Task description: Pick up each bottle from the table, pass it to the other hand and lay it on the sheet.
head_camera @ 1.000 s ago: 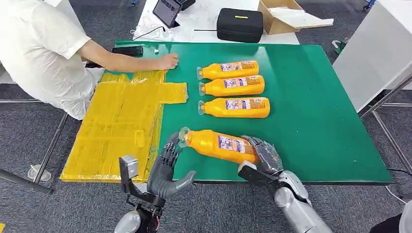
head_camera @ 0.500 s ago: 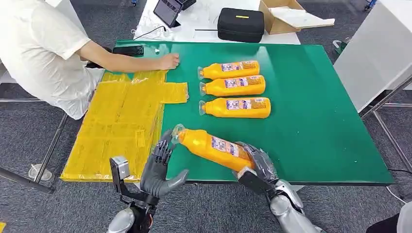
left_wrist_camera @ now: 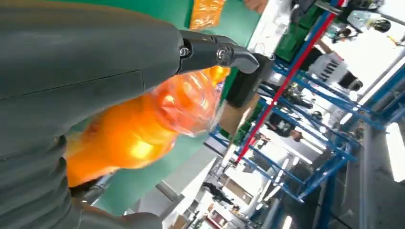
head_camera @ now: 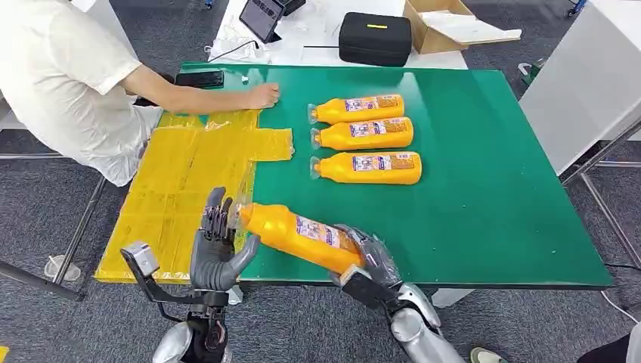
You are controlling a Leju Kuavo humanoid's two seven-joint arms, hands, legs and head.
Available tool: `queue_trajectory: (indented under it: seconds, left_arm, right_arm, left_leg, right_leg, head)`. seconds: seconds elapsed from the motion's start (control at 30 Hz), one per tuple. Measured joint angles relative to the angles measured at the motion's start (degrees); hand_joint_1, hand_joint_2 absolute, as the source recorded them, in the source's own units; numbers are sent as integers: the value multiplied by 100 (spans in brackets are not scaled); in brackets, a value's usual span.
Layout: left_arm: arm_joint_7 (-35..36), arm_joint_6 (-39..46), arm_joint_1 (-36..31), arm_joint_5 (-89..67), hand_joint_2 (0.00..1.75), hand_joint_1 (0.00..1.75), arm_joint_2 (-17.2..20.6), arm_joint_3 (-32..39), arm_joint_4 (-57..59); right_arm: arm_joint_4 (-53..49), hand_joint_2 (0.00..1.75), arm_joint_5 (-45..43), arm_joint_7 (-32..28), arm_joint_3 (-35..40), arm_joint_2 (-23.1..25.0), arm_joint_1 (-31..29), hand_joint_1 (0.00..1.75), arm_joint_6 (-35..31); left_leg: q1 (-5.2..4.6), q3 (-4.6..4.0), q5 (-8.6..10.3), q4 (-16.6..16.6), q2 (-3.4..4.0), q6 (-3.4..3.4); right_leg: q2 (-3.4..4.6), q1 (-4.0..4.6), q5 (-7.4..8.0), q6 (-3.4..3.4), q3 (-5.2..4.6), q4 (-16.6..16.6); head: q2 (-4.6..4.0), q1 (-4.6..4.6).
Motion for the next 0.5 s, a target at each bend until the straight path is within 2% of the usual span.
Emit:
queue_trajectory:
  seconds: [0.37, 0.5]
  left_arm:
    - [9, -308, 50, 485, 175, 0, -39, 66, -46]
    - [188, -635, 48, 742, 175, 0, -39, 74, -33]
  right_arm:
    - [2, 175, -83, 0, 61, 35, -3, 166, -24]
    - [0, 175, -168, -59, 61, 50, -6, 173, -24]
  left_leg:
    - [0, 0, 0, 0, 2, 0]
    - [0, 0, 0, 0, 2, 0]
  right_leg:
    - [1, 0, 0, 0, -1, 0]
    - [1, 0, 0, 0, -1, 0]
  head:
    - [0, 0]
    - [0, 0]
